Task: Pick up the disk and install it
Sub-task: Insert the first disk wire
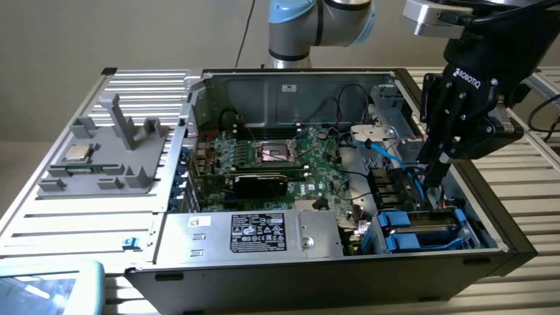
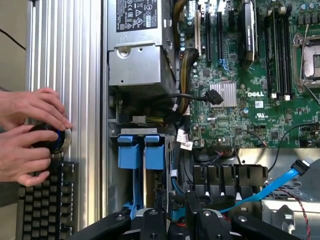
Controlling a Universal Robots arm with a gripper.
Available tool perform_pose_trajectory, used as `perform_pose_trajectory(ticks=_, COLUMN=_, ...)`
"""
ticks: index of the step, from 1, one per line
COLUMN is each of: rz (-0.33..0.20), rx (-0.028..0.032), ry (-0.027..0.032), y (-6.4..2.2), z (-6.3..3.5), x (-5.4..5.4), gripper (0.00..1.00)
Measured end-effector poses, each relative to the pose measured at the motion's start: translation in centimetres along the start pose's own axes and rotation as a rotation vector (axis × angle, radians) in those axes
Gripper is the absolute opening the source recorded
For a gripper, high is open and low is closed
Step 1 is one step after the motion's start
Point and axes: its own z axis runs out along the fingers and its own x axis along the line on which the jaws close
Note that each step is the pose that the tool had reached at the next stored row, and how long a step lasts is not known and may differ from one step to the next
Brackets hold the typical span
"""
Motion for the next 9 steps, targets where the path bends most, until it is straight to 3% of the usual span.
perform_pose_trajectory(ticks=5, rz=0.0, rx=-0.0004, ry=0.0045, y=-0.16, z=0.7, x=-0.13, gripper=0.29)
perform_pose_trajectory(ticks=9, rz=-0.001, rx=-0.0058, ry=0.0065, y=-0.2, z=0.94, x=-0.17, gripper=0.29)
